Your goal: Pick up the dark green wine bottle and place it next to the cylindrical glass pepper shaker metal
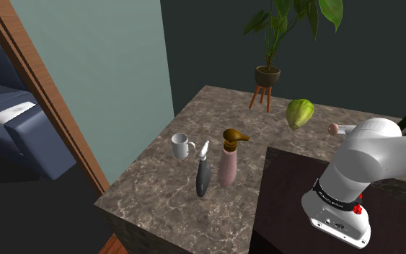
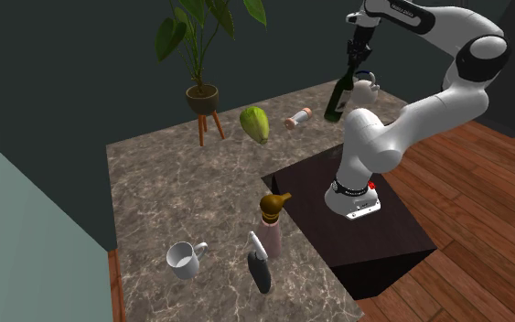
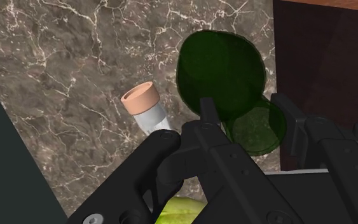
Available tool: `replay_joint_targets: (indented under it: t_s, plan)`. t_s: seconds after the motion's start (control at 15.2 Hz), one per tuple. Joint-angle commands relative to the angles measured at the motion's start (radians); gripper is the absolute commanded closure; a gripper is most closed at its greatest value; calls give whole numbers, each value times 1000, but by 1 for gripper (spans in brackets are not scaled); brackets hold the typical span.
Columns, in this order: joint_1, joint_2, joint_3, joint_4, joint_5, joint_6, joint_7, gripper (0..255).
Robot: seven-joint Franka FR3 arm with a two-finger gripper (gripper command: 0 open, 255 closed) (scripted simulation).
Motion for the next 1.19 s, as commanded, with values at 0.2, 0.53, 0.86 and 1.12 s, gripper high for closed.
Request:
replay_joint_targets:
  t_s: [0.2, 0.53, 0.86, 1.12]
  plan:
    - [-15, -28, -29, -56, -29, 41, 11, 255]
    - [-28, -55, -62, -110, -62, 83, 23, 255]
    - [-28, -55, -62, -110, -62, 83, 23, 255]
    - [-28, -55, -62, -110, -62, 83, 23, 0]
